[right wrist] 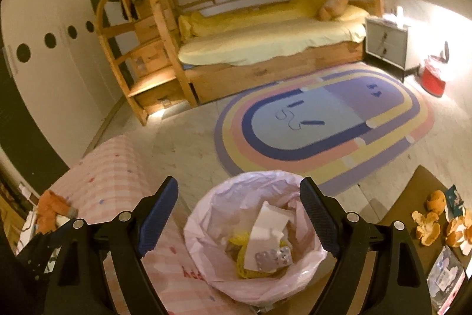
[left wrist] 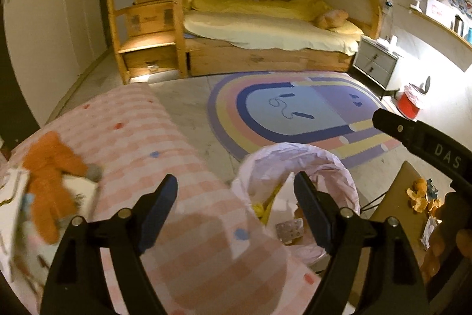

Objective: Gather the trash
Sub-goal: 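Move both tools back over the table toward the white paper bag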

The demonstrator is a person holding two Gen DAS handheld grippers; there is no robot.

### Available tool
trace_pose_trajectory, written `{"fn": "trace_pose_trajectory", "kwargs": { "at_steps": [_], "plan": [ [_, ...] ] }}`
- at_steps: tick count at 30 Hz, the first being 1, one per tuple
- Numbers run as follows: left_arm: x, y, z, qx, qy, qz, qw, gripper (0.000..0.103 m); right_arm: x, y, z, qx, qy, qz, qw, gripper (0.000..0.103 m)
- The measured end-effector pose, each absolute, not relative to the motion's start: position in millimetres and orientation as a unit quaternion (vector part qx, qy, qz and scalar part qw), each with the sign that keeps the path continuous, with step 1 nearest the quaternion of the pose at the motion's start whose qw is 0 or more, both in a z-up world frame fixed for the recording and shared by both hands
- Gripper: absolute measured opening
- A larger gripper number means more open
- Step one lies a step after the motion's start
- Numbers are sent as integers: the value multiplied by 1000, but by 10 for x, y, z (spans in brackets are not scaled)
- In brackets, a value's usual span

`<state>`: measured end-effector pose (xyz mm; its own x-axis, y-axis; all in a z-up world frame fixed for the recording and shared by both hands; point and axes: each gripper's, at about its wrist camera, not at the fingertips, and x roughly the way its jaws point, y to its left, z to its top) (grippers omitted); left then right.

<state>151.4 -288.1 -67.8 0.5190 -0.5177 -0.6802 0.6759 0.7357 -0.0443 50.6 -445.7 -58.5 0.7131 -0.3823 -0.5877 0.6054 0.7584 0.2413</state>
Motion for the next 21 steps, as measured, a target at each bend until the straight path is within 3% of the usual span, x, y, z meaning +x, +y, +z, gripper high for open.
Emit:
{"fn": "trace_pose_trajectory", "kwargs": {
  "at_steps": [6,21],
  "plan": [
    [1380,-2452,-482,108,324,-326,882,79,543,-4168,-438,206,235,-247,917,84],
    [1438,-914,-209,74,295,-184,935,81,1103,-2883,-306,129,265,-92,951,84]
  ]
}}
